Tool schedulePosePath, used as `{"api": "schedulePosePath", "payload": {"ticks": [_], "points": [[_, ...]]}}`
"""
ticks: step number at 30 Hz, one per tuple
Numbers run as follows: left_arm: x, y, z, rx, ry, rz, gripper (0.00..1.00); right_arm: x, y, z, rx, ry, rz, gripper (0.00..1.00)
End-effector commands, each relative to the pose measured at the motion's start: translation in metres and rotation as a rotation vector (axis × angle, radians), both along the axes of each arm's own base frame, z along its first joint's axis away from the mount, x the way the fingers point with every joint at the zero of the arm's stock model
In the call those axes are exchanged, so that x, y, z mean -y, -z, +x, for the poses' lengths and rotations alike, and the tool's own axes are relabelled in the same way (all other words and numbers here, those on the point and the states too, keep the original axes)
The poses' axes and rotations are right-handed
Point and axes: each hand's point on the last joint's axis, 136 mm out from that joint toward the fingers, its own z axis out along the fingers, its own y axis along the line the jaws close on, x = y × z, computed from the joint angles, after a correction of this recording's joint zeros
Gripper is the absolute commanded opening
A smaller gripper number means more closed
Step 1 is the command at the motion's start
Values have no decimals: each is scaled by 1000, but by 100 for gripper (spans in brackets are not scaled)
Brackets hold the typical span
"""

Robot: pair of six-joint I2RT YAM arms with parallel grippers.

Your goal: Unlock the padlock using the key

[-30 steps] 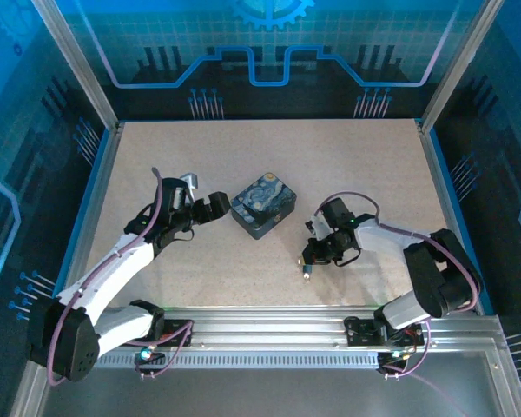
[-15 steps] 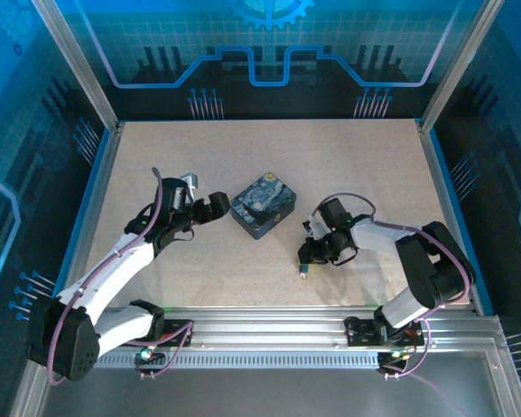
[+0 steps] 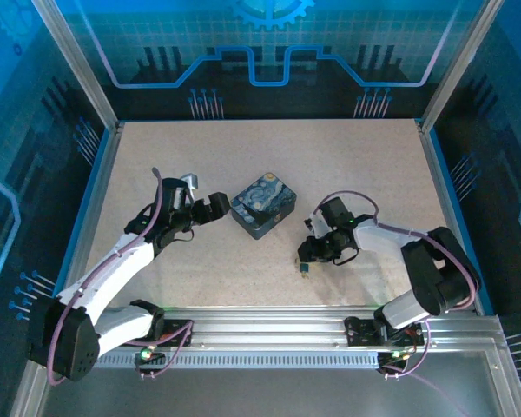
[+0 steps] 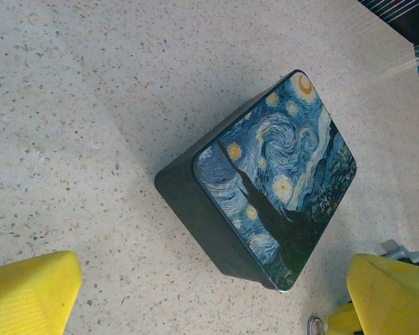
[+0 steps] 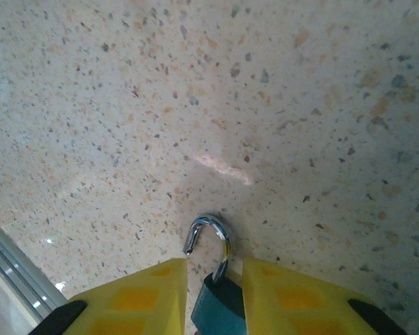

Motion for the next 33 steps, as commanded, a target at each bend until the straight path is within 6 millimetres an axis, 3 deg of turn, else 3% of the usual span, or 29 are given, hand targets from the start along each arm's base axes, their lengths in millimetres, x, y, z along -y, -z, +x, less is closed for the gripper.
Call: {"api": "schedulePosePath", "payload": {"ticks": [1, 13, 21, 28, 33], "points": [[-2, -10, 0, 4, 0, -8, 99, 2, -10, -2, 31, 4, -11, 30], [-9, -31, -1, 61, -35, -18, 99, 30, -69, 25, 280, 77, -71, 44], [-22, -42, 1, 102, -79, -1, 99, 54, -108, 50, 453, 134, -99, 59], [-39, -51, 4, 153, -147, 29, 99, 87, -141, 75, 626, 228, -113, 82], [-55, -52, 4, 184, -192, 77, 99, 119, -153, 85, 728, 319, -160, 100]]}}
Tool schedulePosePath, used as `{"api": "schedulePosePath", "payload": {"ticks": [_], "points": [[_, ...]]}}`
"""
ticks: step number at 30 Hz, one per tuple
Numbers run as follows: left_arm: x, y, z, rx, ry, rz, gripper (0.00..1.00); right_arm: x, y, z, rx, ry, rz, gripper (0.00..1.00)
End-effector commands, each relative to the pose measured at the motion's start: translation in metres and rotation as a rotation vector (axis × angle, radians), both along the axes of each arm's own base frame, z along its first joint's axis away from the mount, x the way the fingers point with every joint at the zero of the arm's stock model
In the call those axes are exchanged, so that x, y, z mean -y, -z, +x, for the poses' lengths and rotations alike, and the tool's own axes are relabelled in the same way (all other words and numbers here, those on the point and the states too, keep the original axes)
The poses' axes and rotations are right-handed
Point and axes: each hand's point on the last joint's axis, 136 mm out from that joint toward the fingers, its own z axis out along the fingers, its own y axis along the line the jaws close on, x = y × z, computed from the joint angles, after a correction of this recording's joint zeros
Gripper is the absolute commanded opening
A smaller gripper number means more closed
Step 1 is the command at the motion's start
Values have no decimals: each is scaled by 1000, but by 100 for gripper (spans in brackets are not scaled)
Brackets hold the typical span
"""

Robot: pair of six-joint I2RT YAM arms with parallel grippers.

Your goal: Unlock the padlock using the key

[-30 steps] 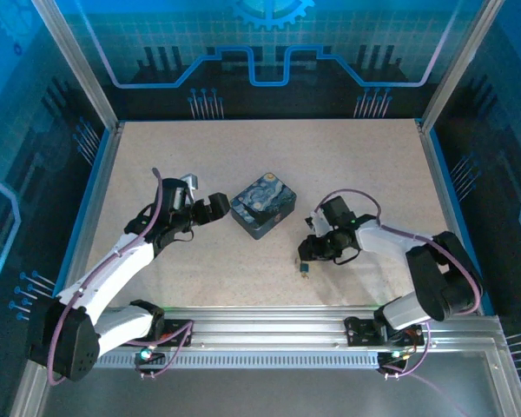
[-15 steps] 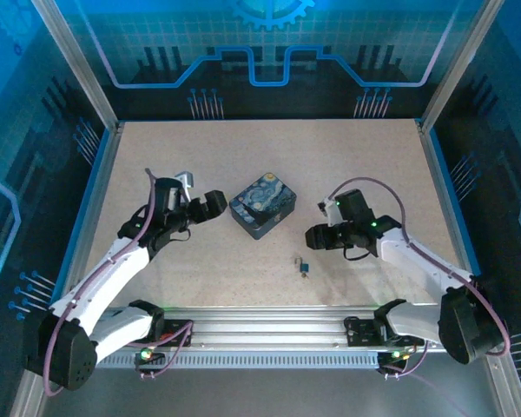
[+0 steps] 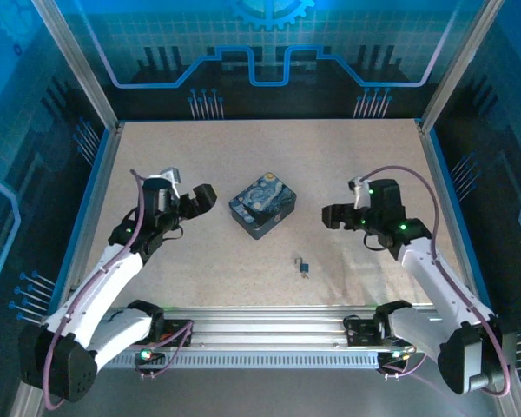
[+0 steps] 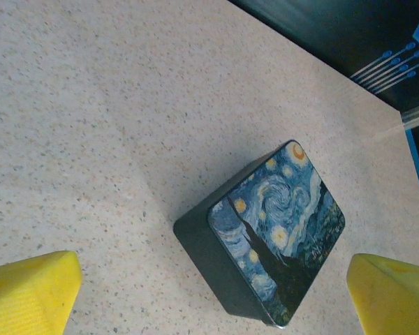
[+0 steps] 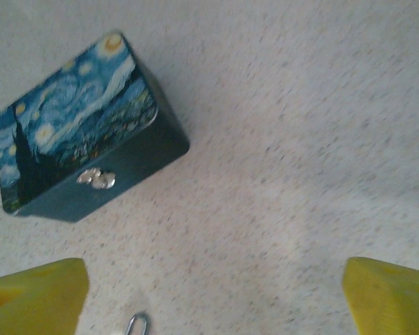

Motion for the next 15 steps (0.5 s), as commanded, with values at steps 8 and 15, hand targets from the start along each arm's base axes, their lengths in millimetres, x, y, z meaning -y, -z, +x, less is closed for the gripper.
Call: {"api": "schedulePosePath", "payload": {"ticks": [8, 15], "points": [[-55, -4, 6, 95, -191, 231, 99, 55, -10, 21, 230, 144, -87, 100], [-78, 1, 11, 192, -263, 382, 99, 83, 5, 35, 338, 228, -136, 100]]}}
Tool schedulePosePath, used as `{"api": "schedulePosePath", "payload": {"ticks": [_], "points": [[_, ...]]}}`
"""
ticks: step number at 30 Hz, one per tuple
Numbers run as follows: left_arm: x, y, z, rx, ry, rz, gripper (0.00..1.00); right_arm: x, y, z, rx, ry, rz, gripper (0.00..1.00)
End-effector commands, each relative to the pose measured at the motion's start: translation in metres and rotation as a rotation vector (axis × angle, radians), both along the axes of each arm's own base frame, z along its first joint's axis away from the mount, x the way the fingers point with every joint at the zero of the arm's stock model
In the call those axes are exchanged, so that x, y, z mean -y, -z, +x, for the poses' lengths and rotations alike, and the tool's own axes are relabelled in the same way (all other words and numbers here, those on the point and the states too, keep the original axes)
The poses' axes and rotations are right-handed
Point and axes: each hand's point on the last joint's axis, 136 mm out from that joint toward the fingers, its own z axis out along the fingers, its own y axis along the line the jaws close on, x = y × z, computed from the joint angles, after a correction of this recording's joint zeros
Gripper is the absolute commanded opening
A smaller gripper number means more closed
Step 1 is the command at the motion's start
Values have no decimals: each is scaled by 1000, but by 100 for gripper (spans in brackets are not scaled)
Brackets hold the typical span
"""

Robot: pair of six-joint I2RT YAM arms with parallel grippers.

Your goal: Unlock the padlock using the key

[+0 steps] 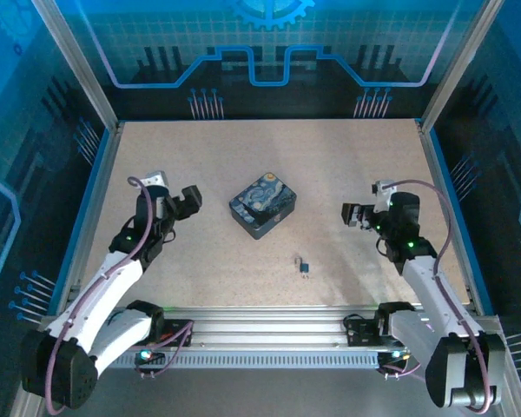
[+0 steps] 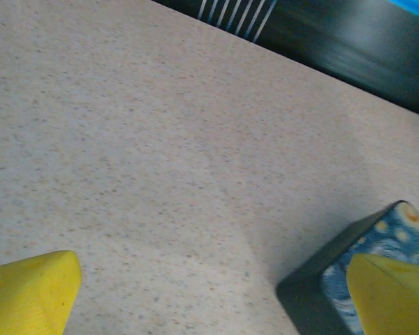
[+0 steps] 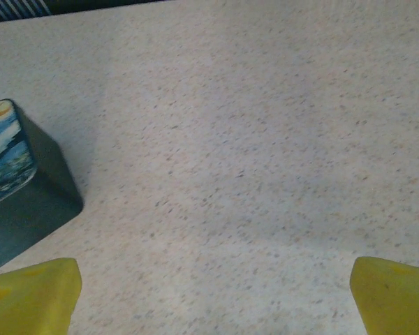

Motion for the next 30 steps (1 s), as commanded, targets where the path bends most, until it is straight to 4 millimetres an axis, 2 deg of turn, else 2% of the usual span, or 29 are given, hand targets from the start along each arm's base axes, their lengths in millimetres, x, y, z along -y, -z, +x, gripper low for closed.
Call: {"api": "schedulePosePath", "payload": {"ticks": [1, 5, 6, 14, 22, 30], "points": [[-22, -13, 6, 105, -62, 134, 99, 20, -14, 17, 140, 60, -50, 100], [-26, -4, 6, 130, -44, 235, 99, 31, -1, 23, 148, 102, -61, 100], [-26, -2, 7, 136, -39, 250, 99, 31, -3, 27, 175, 104, -62, 100], [-32, 23, 2, 135, -39, 323, 99, 33, 14, 36, 217, 120, -56, 100], [-30, 38, 1, 99, -24, 317, 99, 23, 21, 43, 253, 83, -53, 100], [-28, 40, 1, 95, -15, 315, 99, 15, 20, 46, 292, 40, -120, 100]]}}
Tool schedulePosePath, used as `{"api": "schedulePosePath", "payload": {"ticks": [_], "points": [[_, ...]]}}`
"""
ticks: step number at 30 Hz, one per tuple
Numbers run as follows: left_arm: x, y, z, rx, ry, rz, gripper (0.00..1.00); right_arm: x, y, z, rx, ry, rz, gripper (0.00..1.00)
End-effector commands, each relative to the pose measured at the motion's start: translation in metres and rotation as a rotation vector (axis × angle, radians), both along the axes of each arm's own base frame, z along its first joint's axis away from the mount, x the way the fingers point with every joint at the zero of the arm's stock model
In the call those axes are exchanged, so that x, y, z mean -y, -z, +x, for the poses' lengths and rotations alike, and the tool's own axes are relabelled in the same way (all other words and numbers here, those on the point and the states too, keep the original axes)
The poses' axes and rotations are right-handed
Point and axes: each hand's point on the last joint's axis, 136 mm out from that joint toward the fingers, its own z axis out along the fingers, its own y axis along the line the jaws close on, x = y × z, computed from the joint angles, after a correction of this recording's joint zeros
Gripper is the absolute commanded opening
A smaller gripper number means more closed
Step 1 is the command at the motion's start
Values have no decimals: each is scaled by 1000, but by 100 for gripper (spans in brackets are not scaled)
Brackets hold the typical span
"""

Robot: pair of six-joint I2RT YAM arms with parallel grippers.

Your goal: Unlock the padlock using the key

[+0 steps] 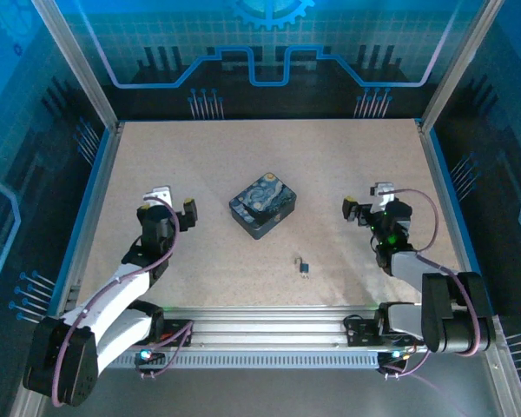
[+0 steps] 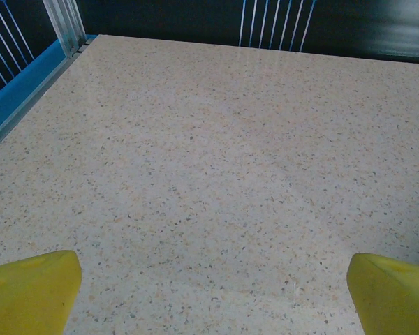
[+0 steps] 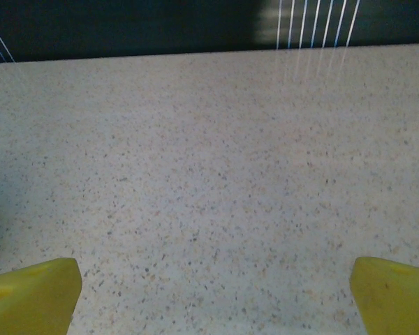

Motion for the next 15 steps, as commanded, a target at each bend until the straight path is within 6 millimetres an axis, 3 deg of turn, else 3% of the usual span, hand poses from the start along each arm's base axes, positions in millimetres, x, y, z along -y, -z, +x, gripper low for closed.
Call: {"api": "schedulePosePath", "payload": {"ticks": [1, 15], "points": [[-4, -2, 1, 16, -7, 15, 99, -1, -11, 2, 75, -6, -49, 100], [-3, -2, -1, 10, 2, 13, 99, -3, 13, 11, 102, -20, -69, 100]]}}
